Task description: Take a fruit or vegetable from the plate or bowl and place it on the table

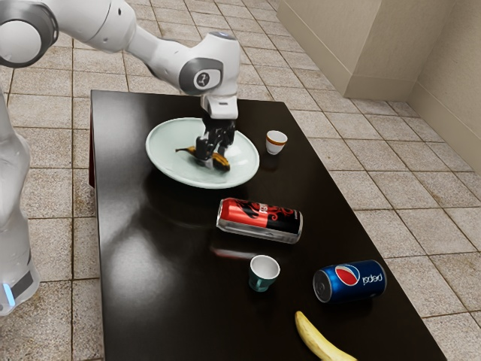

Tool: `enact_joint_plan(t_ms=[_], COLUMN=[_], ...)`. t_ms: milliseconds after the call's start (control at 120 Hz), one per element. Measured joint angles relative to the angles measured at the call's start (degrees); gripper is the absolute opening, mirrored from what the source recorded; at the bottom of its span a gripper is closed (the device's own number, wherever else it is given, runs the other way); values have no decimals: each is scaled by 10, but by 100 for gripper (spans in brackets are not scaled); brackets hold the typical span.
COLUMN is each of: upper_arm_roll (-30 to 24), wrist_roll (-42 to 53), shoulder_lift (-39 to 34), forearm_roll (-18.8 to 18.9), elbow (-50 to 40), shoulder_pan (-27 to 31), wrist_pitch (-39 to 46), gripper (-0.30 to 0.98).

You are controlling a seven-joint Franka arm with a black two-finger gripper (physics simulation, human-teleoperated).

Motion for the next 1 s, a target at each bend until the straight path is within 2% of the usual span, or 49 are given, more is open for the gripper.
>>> enact_joint_plan(t_ms=[83,200,375,583,775,1000], upper_arm_roll=[0,0,-10,-67,-115,-122], wrist_roll=[4,7,5,-6,-16,-24], shoulder_lift=[0,-1,-4,0,34,102], forearm_roll=[-3,2,25,72,84,87], elbow=[1,3,12,80,136,212], shoulder_pan=[-2,-7,-17,-28,-31,-44], wrist_pitch=[4,11,19,23,25,25], gripper=[21,14,12,12,13,13])
